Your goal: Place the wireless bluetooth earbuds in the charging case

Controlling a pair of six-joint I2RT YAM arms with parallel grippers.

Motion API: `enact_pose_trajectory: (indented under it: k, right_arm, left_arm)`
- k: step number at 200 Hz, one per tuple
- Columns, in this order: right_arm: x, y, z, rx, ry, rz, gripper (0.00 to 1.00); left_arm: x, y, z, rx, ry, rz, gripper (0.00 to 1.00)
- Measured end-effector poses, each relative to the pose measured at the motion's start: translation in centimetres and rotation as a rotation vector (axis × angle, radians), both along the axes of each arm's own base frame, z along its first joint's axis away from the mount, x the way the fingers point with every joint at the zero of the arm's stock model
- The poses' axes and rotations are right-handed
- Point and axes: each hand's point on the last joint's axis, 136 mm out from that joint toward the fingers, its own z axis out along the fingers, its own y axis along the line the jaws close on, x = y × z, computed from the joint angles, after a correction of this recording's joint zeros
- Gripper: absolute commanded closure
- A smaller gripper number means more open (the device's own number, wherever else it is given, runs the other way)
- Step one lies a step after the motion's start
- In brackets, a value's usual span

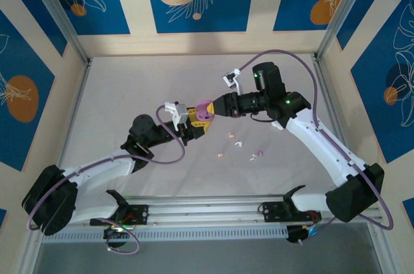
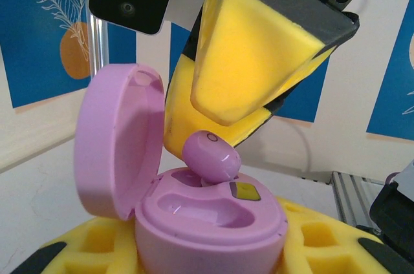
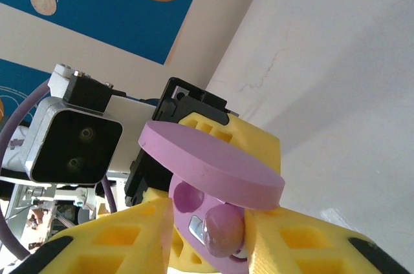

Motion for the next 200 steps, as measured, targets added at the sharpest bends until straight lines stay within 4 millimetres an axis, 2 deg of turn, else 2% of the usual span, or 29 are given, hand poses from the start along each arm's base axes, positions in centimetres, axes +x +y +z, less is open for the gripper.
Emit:
enact_pose_trajectory:
  k: [59,98,124,143,155,168,182,200]
  right_arm:
    - [0.2,-0.6,0.3,-0.014,-0.011,-0.032,0.54]
    - [0.0,-1.6,1.7,-0.001,-0.061,-0.067,0.54]
    - [0.3,-3.0,2.8,-0.001,-0.108,-0.129,0.54]
    - [1.1,-5.4,2.7,-0.027,-0.139,-0.253,0.58]
    - [1.8,-7.7,1.7,-0.061,-0.123,-0.367,0.59]
    - [2.9,-10.8,-0.4,-0.102,-0.055,-0.508,0.59]
    - [4.1,-14.4,-3.7,-0.144,0.057,-0.655,0.59]
    - [4.5,-18.2,-9.7,-0.224,0.254,-0.803,0.6]
  left_arm:
    - [-0.1,0.0,0.1,-0.002,-0.007,0.0,0.75]
    - [-0.1,0.0,0.2,0.001,-0.02,0.001,0.75]
    - [-0.2,0.2,0.5,-0.001,-0.037,0.003,0.75]
    - [-0.4,0.3,1.0,-0.01,-0.051,0.004,0.75]
    - [-0.6,0.5,1.4,-0.017,-0.059,0.004,0.75]
    - [-0.8,0.6,1.8,-0.024,-0.067,0.004,0.75]
    - [-0.9,0.8,2.1,-0.03,-0.073,0.005,0.75]
    - [-1.0,0.9,2.1,-0.031,-0.074,0.006,0.75]
